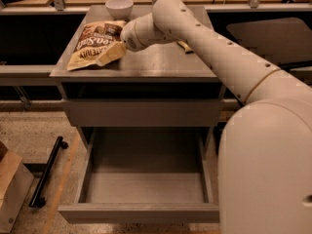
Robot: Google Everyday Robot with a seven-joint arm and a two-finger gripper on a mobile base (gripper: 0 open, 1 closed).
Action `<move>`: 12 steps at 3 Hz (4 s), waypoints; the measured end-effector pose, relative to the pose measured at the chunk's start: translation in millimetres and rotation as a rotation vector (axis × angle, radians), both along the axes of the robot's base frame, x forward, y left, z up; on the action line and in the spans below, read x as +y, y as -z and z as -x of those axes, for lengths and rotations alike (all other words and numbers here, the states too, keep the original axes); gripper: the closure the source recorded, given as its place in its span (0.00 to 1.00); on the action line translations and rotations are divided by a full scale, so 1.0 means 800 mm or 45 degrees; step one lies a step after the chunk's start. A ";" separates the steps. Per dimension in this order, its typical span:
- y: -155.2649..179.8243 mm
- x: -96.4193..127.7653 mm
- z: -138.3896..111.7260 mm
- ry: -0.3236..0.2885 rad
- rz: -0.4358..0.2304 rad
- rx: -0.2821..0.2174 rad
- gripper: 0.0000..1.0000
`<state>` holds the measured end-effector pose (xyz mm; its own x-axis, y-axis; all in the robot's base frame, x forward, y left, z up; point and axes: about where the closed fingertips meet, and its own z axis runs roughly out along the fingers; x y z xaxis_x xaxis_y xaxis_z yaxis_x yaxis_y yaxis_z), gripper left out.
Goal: Place brown chip bag into middle drawer
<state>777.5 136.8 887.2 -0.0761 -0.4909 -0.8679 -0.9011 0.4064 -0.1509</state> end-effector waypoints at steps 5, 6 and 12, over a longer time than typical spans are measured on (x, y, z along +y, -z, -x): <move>0.007 0.043 -0.006 -0.070 -0.048 0.004 0.95; -0.026 0.024 0.038 -0.149 0.005 -0.029 1.00; 0.016 -0.025 0.297 -0.143 0.032 0.274 1.00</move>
Offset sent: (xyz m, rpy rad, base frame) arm 0.0456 0.0414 -0.0240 0.0758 0.0350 0.0265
